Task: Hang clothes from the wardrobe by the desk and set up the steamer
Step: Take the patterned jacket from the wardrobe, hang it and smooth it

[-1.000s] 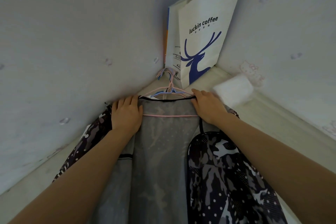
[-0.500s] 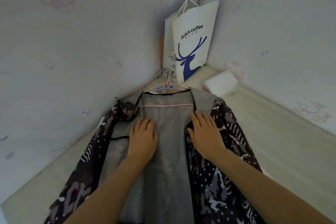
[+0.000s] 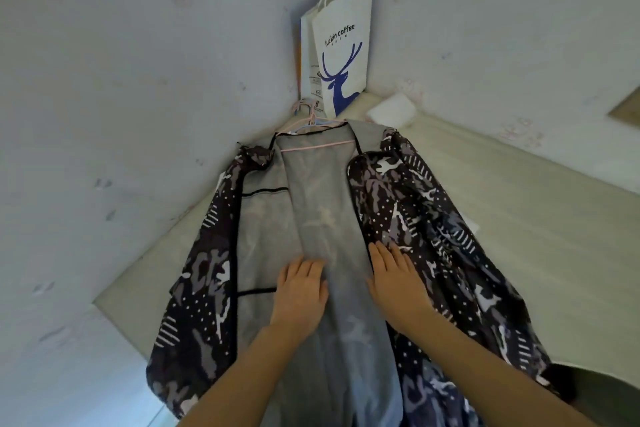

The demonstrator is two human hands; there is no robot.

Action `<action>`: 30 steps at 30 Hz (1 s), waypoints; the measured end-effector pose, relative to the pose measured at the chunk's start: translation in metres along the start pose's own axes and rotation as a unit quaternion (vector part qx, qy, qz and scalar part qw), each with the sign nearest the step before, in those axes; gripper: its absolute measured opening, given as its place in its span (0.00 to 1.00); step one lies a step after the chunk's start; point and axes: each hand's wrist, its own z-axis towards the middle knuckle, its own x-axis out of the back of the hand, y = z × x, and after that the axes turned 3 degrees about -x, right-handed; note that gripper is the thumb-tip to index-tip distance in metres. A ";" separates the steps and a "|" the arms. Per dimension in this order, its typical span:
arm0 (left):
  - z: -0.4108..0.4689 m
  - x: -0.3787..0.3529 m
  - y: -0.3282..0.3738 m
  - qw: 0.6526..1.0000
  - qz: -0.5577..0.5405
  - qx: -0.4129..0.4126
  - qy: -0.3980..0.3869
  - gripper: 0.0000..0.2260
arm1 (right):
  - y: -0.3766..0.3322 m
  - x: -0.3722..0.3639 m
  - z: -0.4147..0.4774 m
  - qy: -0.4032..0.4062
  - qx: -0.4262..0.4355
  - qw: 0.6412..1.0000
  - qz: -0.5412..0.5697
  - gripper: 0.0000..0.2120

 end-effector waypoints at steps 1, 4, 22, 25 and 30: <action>-0.013 -0.002 0.002 1.000 0.003 -0.004 -0.004 0.18 | -0.002 -0.003 -0.014 0.000 -0.002 1.000 -0.003 0.27; -0.046 -0.005 0.005 0.999 0.025 -0.020 -0.029 0.19 | -0.004 -0.014 -0.053 0.012 -0.022 1.000 -0.001 0.30; -0.144 -0.028 0.100 0.975 -0.045 -0.211 -0.049 0.18 | 0.031 -0.033 -0.268 0.030 -0.177 0.977 0.119 0.28; -0.168 -0.037 0.136 0.964 -0.054 -0.255 -0.052 0.17 | 0.040 -0.037 -0.321 0.032 -0.226 0.963 0.145 0.27; -0.224 -0.062 0.195 0.937 -0.042 -0.337 -0.082 0.17 | 0.052 -0.050 -0.418 0.022 -0.314 0.934 0.172 0.27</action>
